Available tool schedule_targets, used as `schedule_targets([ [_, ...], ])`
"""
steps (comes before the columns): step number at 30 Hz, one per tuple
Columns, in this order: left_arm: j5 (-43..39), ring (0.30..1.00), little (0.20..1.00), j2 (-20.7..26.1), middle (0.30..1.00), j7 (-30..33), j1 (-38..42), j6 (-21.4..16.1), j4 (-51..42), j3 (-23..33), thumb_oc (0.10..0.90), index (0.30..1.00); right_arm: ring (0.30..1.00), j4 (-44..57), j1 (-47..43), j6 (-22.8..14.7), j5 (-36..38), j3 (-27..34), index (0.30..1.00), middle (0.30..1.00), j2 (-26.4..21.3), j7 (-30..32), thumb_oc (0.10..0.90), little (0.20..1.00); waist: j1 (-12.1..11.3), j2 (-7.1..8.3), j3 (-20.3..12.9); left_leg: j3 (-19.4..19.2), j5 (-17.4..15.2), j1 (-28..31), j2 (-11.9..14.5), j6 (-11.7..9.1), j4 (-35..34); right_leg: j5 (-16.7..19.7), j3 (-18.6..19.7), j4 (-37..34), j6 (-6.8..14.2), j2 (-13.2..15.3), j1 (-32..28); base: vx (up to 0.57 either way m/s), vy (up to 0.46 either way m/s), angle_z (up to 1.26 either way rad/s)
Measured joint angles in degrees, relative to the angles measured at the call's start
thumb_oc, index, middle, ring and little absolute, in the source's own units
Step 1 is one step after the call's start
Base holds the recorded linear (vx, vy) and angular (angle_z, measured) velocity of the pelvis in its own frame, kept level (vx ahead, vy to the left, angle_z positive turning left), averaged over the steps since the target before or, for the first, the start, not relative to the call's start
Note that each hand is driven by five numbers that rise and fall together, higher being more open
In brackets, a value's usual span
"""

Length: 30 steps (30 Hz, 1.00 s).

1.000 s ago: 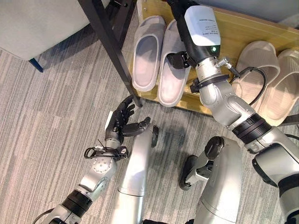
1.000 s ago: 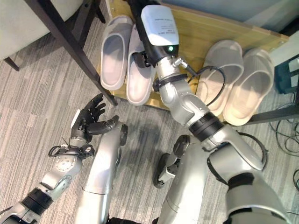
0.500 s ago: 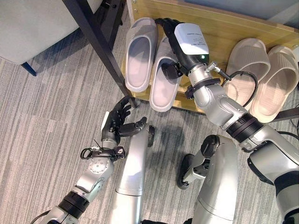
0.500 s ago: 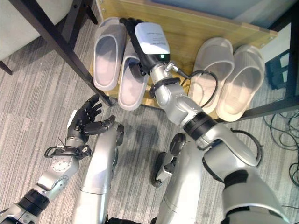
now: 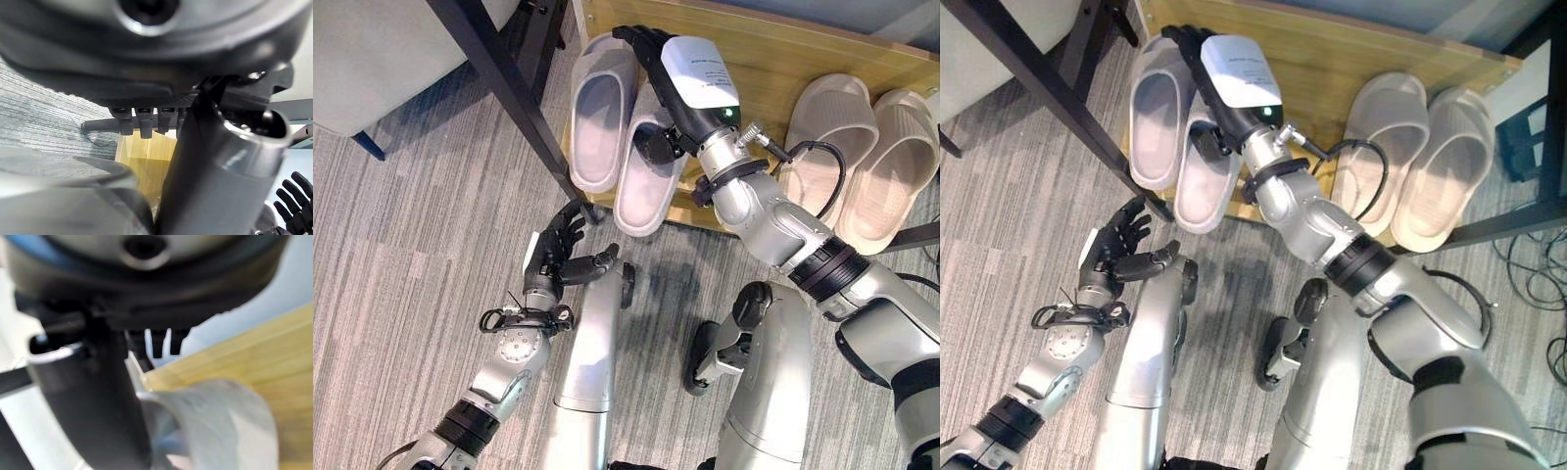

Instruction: Arrange the slippers neatly on the shoe rack.

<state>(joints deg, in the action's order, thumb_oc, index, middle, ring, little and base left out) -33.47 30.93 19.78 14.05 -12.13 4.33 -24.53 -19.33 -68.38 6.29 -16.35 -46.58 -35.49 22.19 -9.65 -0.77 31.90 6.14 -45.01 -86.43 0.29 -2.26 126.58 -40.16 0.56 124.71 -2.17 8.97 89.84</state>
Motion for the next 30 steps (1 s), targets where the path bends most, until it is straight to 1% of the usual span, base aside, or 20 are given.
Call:
schedule_targets([
  [8,0.0,0.9,0.9,-0.11,0.9,0.08,-0.07,0.0,0.01,-0.02,0.8,0.9,0.9,-0.53,-0.04,0.01,-1.17,0.02,0.9,0.9,0.24,0.12,0.8,0.9,-0.11,0.0,0.0,0.03,0.0,0.01,-0.02,0.0,0.14,0.0,0.0,0.1,0.0,0.04,-0.02,0.0,0.0,0.0],
  [17,-0.06,0.9,0.9,-0.26,0.9,0.03,-0.27,-0.13,-0.01,-0.71,0.8,0.9,0.9,-8.11,-1.76,0.55,-3.17,0.02,0.9,0.9,0.6,0.84,0.8,0.9,-0.9,0.0,0.0,0.1,0.0,-0.01,-0.12,0.01,0.21,0.01,0.1,0.09,-0.02,0.14,-0.17,0.0,0.0,0.0],
  [21,-0.19,0.9,0.9,-0.27,0.9,-0.02,-0.28,-0.6,-0.04,-1.21,0.8,0.9,0.9,-10.39,-3.69,0.72,-3.86,0.03,0.9,0.9,0.1,2.54,0.8,0.9,-1.24,-0.01,0.0,0.29,0.0,-0.06,-0.19,0.0,0.19,0.0,-0.05,0.02,-0.04,0.17,-0.23,0.0,0.0,0.0],
  [23,-0.2,0.9,0.9,-0.42,0.9,-0.32,-0.26,-0.71,-0.05,-1.31,0.8,0.9,0.9,-11.32,-4.29,1.16,-5.8,0.34,0.9,0.9,0.09,4.14,0.8,0.9,-1.59,-0.02,-0.01,0.42,0.0,-0.12,-0.26,-0.01,0.14,-0.04,-0.21,-0.07,-0.09,0.27,-0.29,0.0,0.0,0.0],
  [27,-0.23,0.9,0.9,-0.43,0.9,-0.39,-0.27,-0.84,-0.21,-1.43,0.8,0.9,0.9,-11.32,-4.29,1.79,-7.52,1.02,0.9,0.9,0.08,4.74,0.8,0.9,-2.15,-0.04,-0.02,0.48,0.04,-0.27,-0.37,-0.09,0.11,-0.07,-0.27,-0.09,-0.11,0.37,-0.3,0.01,0.001,0.01],
  [30,-0.24,0.9,0.9,-0.48,0.9,-0.44,-0.3,-1.4,-0.3,-1.81,0.8,0.9,0.9,-11.38,-4.29,2.49,-9.94,1.87,0.9,0.9,0.09,5.85,0.8,0.9,-2.18,-0.14,-0.05,0.53,0.03,-0.53,-1.0,-0.04,-0.05,-0.33,-0.31,-0.1,-0.11,0.99,-0.4,0.03,-0.011,0.1],
])
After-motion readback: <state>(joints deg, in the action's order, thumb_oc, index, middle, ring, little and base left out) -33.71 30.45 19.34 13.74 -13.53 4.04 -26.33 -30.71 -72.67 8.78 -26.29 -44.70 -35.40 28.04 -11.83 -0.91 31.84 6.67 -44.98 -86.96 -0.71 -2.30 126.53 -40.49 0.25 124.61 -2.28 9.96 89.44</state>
